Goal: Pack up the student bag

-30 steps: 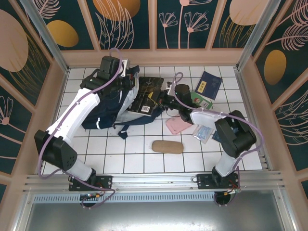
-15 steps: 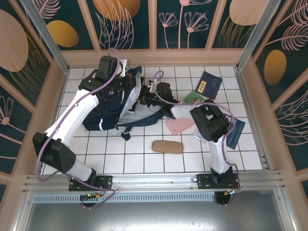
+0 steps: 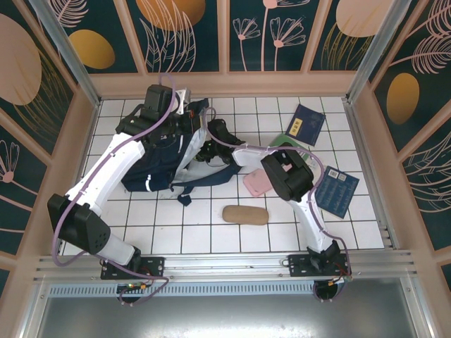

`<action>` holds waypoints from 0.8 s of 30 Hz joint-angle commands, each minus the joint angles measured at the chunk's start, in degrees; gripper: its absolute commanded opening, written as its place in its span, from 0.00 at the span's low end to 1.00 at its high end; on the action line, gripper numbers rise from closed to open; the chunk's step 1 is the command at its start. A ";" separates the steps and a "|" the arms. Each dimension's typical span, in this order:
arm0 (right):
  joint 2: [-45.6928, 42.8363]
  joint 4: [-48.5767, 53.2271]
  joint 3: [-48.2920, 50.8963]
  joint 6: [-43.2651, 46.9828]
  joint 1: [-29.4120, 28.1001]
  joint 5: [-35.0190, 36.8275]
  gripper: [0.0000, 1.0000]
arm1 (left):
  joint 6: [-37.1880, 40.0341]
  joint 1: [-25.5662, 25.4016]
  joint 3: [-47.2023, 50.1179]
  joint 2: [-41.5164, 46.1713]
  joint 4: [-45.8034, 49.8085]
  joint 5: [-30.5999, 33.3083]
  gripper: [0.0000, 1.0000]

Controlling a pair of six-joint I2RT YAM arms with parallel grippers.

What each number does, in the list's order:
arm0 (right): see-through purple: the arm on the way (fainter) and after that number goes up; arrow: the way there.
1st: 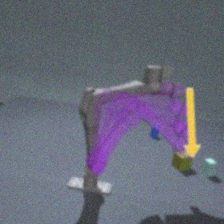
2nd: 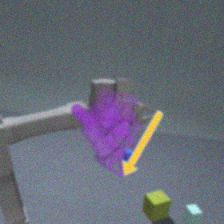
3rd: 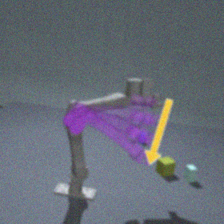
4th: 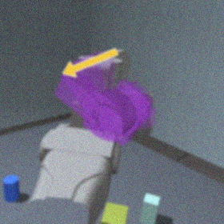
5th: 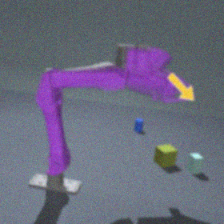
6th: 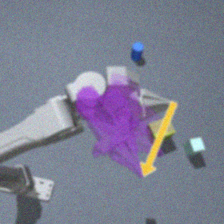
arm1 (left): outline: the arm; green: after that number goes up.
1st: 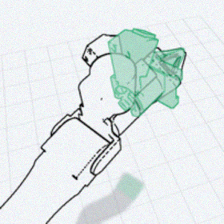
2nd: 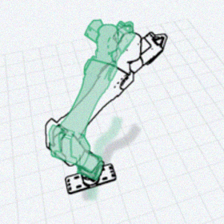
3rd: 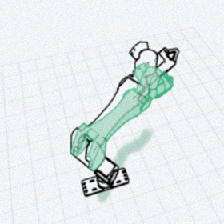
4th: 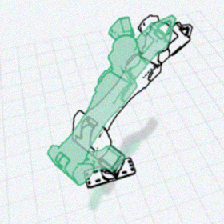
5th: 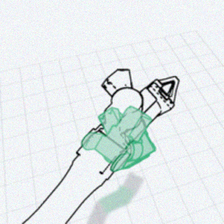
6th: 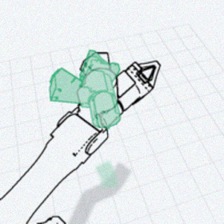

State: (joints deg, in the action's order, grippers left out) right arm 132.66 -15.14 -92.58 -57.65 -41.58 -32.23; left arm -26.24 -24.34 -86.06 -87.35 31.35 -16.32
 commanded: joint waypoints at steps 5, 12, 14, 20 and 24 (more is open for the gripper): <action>-4.30 15.80 -1.48 8.34 0.45 3.55 0.50 | -0.83 -0.27 0.35 3.02 -7.05 -1.97 0.00; -8.59 18.33 2.62 9.01 1.02 3.67 0.55 | -0.49 -0.27 0.76 2.66 -6.99 -1.61 0.00; -9.94 18.08 4.29 8.74 1.28 3.33 0.55 | -0.48 -0.27 0.91 2.63 -7.09 -1.62 0.00; -9.61 14.40 6.43 6.50 1.36 0.88 0.28 | -0.83 -0.21 1.58 2.82 -7.79 -2.22 0.00; -5.85 12.35 4.48 4.56 0.81 -0.94 0.13 | -1.23 -0.17 2.06 3.10 -8.24 -2.73 0.00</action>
State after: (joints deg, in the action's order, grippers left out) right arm 124.40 -0.64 -86.89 -51.42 -40.38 -31.05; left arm -26.44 -24.34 -83.96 -87.18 28.62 -17.58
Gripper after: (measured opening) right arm 0.136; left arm 0.049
